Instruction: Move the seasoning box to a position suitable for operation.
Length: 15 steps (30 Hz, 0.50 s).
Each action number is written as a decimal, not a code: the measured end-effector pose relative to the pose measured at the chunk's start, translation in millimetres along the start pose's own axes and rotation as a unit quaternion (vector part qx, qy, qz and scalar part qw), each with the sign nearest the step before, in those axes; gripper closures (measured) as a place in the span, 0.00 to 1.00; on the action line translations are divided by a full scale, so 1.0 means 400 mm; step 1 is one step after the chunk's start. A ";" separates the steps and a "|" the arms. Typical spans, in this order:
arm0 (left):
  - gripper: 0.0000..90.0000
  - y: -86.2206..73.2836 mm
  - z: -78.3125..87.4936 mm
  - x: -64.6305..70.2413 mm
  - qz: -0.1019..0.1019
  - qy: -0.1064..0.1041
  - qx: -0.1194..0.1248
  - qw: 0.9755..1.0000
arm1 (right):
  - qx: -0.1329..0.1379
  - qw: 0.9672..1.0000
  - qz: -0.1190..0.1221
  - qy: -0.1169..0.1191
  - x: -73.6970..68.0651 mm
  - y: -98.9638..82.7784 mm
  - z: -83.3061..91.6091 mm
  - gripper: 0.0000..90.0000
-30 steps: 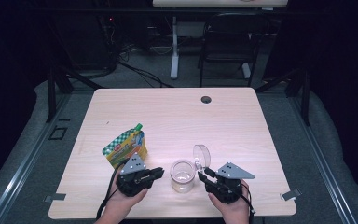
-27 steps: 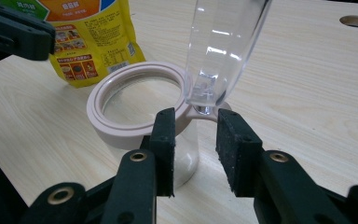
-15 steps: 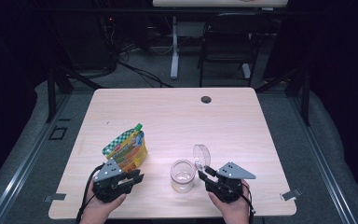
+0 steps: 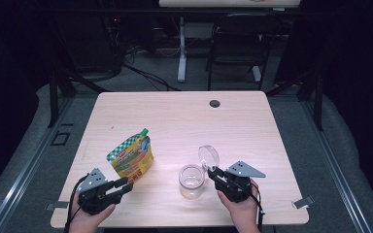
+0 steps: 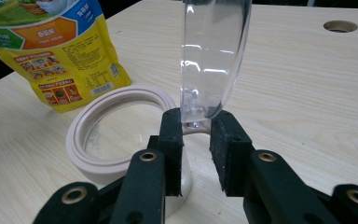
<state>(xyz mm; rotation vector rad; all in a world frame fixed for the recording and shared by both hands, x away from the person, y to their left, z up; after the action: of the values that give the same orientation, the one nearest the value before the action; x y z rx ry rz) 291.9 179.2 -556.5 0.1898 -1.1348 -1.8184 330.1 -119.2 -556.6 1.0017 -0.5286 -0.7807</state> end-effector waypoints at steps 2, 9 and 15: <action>0.73 -0.009 0.001 -0.006 0.003 0.005 0.000 1.000 | 0.001 1.000 -0.007 0.002 0.003 0.002 -0.007 0.83; 0.67 -0.016 0.015 -0.041 0.021 0.025 0.013 0.999 | 0.007 1.000 -0.007 0.004 0.016 0.010 -0.030 0.83; 0.60 -0.020 0.029 -0.080 0.031 0.053 0.028 0.998 | 0.005 1.000 -0.004 0.014 0.017 0.007 -0.036 0.81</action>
<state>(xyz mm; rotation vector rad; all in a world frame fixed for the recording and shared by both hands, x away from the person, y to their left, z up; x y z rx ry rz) 297.6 212.1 -566.4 0.2767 -1.1069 -1.7026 345.5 -115.8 -560.5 1.0226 -0.5054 -0.7717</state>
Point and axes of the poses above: each handheld gripper's, and its own axes: z roughly backward along the jaws, y roughly out of its top, x roughly to its right, the point moved 9 cm from there along -z, roughly forward along the jaws, and after that the axes turned 13 degrees about z, right-handed, at the moved point
